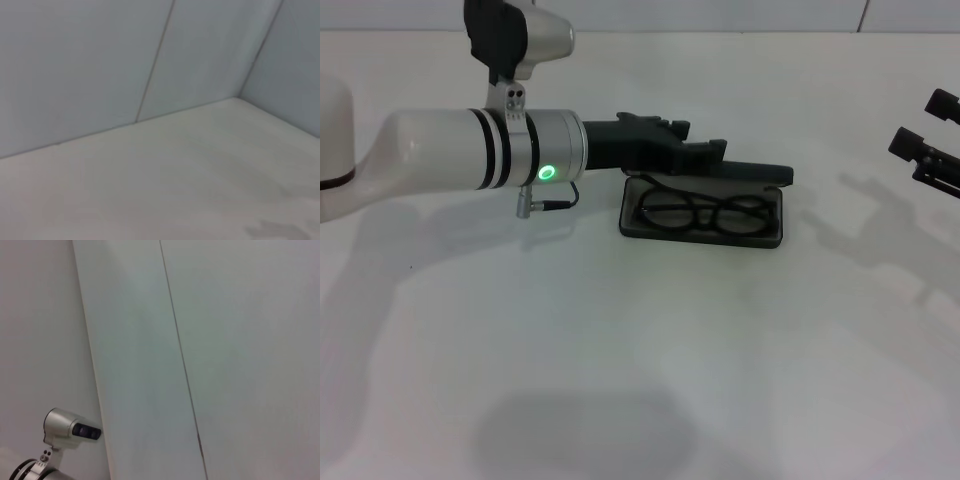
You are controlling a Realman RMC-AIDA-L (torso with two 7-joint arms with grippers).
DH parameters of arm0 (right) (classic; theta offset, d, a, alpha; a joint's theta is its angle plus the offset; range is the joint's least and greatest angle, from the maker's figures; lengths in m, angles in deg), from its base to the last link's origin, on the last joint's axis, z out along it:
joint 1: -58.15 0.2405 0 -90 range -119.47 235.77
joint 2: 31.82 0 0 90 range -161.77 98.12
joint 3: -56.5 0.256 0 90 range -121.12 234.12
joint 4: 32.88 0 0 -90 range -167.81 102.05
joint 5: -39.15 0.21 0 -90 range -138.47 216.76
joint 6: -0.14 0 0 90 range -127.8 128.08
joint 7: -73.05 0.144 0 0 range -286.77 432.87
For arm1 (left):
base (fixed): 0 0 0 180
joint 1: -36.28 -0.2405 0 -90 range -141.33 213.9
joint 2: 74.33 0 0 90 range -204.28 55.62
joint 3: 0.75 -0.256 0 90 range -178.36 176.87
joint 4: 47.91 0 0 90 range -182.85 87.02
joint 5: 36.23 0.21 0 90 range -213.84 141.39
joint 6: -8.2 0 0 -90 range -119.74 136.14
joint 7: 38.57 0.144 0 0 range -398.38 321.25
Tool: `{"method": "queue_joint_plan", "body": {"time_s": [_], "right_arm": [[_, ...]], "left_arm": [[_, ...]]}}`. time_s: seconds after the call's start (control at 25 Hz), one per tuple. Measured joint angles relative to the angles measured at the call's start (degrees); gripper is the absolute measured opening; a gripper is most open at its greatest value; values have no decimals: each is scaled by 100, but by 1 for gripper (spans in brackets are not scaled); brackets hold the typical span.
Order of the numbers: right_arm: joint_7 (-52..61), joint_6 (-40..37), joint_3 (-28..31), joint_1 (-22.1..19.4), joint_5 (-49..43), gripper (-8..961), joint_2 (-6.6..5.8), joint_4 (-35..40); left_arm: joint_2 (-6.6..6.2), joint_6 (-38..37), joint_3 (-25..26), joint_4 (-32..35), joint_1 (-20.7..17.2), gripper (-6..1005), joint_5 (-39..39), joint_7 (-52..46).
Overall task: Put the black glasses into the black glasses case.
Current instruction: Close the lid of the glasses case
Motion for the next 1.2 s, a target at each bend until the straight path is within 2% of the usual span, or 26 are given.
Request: {"method": "queue_joint_plan", "body": {"time_s": [0.44, 0.84, 1.2], "right_arm": [[-20, 74, -2, 34, -11, 794, -1, 0], [-41, 314, -63, 176, -67, 794, 0, -5], [-53, 385, -116, 248, -79, 793, 0, -9]], "left_arm": [[-10, -65, -75, 20, -223, 642, 6, 149], [-9, -50, -78, -4, -279, 642, 48, 190], [-9, -17, -294, -8, -318, 642, 42, 161]]}}
